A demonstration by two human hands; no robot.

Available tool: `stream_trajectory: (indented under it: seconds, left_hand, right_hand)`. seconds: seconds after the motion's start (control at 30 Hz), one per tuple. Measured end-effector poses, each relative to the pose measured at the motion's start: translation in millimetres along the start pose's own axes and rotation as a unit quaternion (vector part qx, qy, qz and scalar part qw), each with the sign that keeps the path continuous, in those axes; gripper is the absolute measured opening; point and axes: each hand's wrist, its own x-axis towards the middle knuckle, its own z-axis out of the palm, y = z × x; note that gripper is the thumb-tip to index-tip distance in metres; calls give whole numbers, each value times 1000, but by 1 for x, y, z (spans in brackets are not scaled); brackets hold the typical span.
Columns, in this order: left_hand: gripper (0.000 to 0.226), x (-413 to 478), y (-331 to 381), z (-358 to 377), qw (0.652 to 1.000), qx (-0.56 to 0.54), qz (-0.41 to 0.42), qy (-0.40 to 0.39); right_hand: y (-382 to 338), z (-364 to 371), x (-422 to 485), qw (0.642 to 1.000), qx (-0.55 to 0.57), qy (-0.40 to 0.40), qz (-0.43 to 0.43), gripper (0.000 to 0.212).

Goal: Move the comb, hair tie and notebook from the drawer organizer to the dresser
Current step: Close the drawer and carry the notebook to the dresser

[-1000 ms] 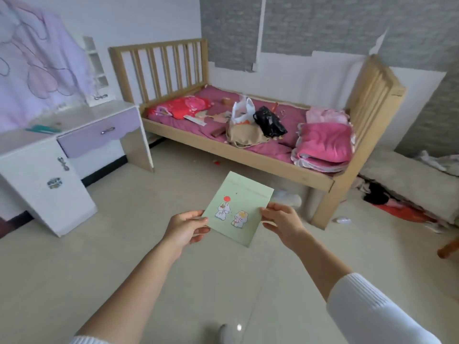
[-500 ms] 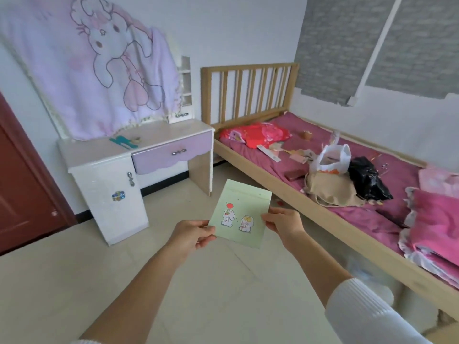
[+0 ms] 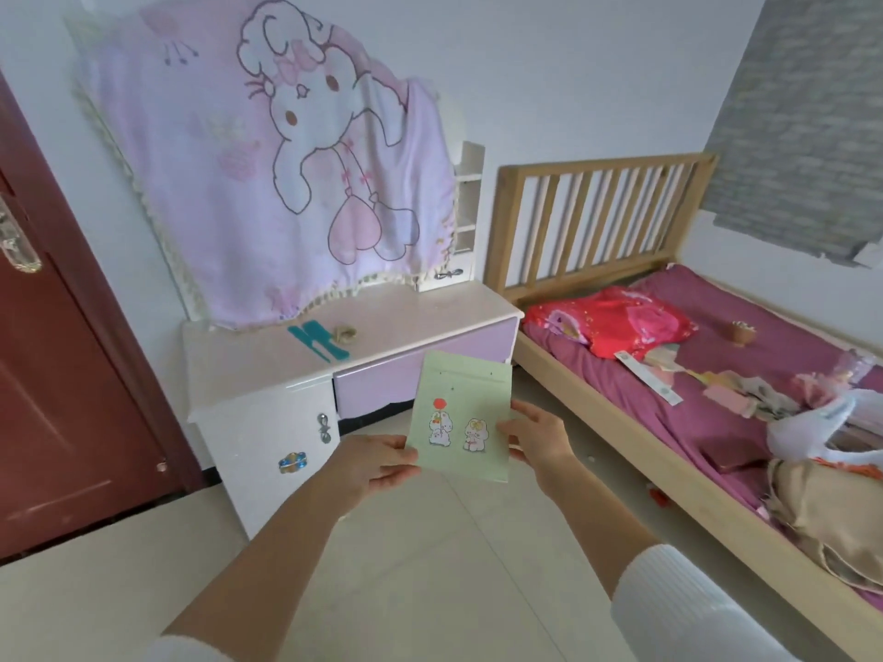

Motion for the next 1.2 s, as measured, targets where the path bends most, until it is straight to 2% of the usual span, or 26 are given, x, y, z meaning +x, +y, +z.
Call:
stream_trajectory:
  seconds: [0.1, 0.27, 0.5, 0.6, 0.7, 0.83, 1.03, 1.2]
  left_hand:
    - [31, 53, 39, -29, 1000, -9, -7, 13]
    - [32, 136, 73, -72, 998, -40, -27, 42]
    - [6, 264, 115, -112, 993, 67, -25, 90]
    - [21, 336, 131, -121, 988, 94, -28, 121]
    - [7, 405, 146, -125, 983, 79, -52, 155]
    - [24, 488, 162, -135, 973, 91, -72, 200]
    - [23, 564, 164, -139, 956, 159, -124, 214]
    - [25, 597, 163, -143, 939, 230, -132, 218]
  right_hand:
    - [-21, 44, 57, 999, -41, -32, 4, 48]
    - [-35, 100, 153, 995, -97, -21, 14, 32]
    - [-40, 166, 301, 987, -157, -1, 43, 24]
    - [-41, 187, 380, 985, -160, -5, 61, 17]
    - [-44, 207, 460, 981, -167, -16, 93, 17]
    - [-45, 234, 548, 972, -184, -38, 138, 18]
    - [-30, 267, 627, 954, -233, -47, 182, 32]
    - [-24, 284, 654, 940, -287, -34, 181, 27]
